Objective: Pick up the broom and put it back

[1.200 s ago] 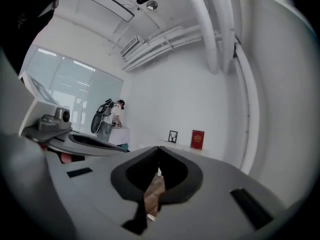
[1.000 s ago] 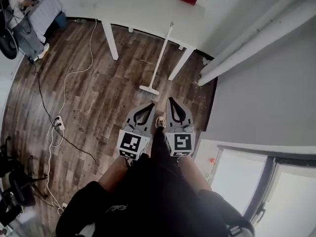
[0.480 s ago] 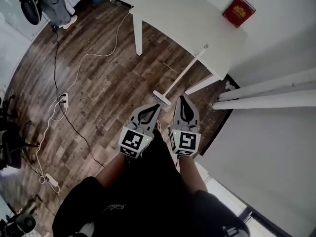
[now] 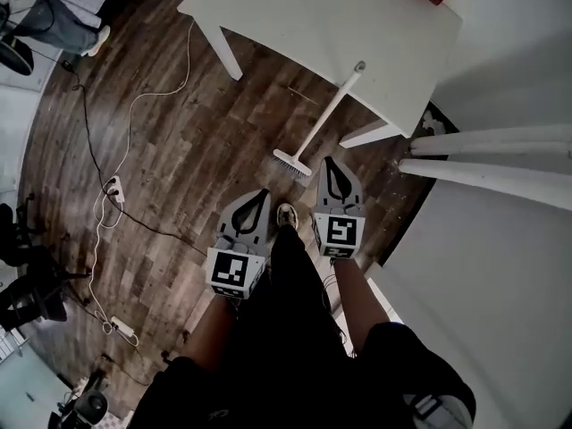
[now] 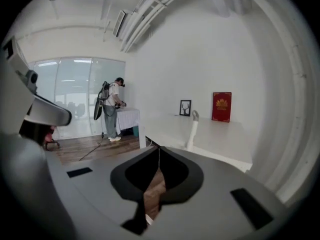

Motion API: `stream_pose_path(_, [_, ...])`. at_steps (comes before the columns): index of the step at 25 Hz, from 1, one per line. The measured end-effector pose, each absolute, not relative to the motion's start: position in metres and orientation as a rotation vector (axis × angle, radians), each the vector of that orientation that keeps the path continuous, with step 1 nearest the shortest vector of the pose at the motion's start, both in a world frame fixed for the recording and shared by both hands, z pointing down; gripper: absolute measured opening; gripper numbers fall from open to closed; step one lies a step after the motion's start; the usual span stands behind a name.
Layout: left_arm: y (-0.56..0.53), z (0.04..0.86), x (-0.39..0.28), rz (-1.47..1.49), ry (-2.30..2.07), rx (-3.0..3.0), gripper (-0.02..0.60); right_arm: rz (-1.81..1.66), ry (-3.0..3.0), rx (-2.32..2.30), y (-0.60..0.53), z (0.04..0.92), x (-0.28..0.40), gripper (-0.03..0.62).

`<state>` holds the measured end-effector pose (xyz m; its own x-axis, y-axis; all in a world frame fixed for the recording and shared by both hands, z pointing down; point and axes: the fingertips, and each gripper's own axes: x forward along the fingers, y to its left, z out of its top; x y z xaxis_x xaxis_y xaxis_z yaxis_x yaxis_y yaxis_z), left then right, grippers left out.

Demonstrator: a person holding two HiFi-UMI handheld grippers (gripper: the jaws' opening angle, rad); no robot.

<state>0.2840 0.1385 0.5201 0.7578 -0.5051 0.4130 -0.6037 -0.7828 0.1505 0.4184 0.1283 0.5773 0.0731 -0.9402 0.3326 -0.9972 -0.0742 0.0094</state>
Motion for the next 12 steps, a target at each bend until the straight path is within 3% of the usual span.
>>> stream_pose_path(3, [0.141,0.54,0.292,0.57,-0.854,2.645,0.0,0.382,-1.929,2.113,0.114,0.626,0.44,0.039])
stream_pose_path(5, [0.142,0.553,0.287,0.604,-0.867,2.616,0.0,0.448,-1.931,2.094,0.102,0.66,0.445,0.182])
stream_pose_path(12, [0.129,0.585,0.299,0.671,-0.886,2.55,0.0,0.589,-1.819,2.12,0.041,0.758,0.487,0.187])
